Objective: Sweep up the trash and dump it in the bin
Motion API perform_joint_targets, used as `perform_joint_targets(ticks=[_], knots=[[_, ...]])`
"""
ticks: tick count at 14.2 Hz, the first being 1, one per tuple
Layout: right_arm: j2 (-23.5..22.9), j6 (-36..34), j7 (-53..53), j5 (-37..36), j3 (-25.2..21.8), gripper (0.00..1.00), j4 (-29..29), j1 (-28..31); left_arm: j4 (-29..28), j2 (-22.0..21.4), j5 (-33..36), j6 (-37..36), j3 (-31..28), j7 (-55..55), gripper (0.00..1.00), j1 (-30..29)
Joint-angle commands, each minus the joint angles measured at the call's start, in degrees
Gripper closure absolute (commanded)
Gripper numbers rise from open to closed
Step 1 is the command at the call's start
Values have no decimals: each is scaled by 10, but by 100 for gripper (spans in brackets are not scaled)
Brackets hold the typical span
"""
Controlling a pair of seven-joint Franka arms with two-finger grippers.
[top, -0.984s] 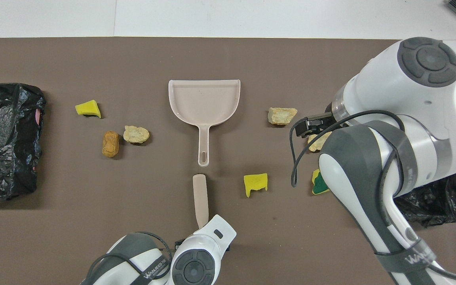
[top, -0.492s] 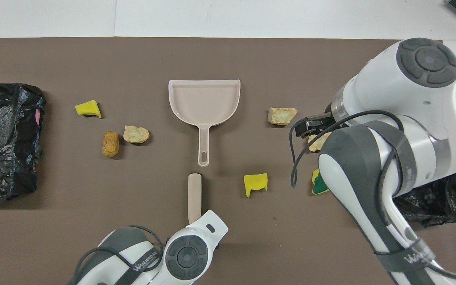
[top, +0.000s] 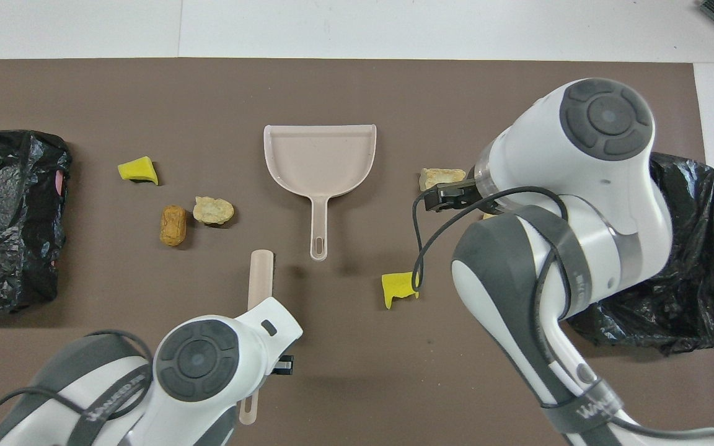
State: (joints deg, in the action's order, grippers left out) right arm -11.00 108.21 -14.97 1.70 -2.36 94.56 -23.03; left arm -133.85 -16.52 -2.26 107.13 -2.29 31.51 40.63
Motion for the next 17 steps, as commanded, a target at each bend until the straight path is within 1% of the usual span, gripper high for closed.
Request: perform_joint_targets(ticks=[1,2,3,5,8,9,10,12,13,15,16,17], knots=[[-16,53,-17,14,0,0,5,-17,26,-63,-4,-108,-3,-79,100,-67],[-26,68,-26,24,0,0,5,-28,48,-61,-4,-144,-3,-112,100,-94],[-35,86,-46,25,0,0,5,-39,60,-58,-4,-161,-4,-132,100,-118],[-52,104,-98,17,0,0,-3,-64,68,-55,1,-157,-5,-170,100,-175],[-78,148,-143,17,0,0,-9,-98,91,-30,5,-135,-5,-235,100,-246],[-90,160,-159,17,0,0,-14,-114,95,-25,5,-121,-5,-245,100,-258],[-109,163,-186,12,-1,0,-28,-128,94,-24,4,-104,-5,-257,100,-273],[-154,165,-231,-23,-2,0,-71,-155,92,-24,4,-98,-4,-289,100,-292],[-171,170,-253,-39,-2,0,-84,-160,91,-24,4,-98,-5,-304,100,-302],[-190,204,-264,-56,-1,0,-83,-172,90,-23,4,-87,-5,-339,100,-333],[-198,220,-269,-66,-3,0,-82,-181,92,-19,4,-69,-5,-339,100,-345],[-201,223,-270,-78,-3,2,-81,-183,97,-5,4,-35,-5,-339,100,-362]])
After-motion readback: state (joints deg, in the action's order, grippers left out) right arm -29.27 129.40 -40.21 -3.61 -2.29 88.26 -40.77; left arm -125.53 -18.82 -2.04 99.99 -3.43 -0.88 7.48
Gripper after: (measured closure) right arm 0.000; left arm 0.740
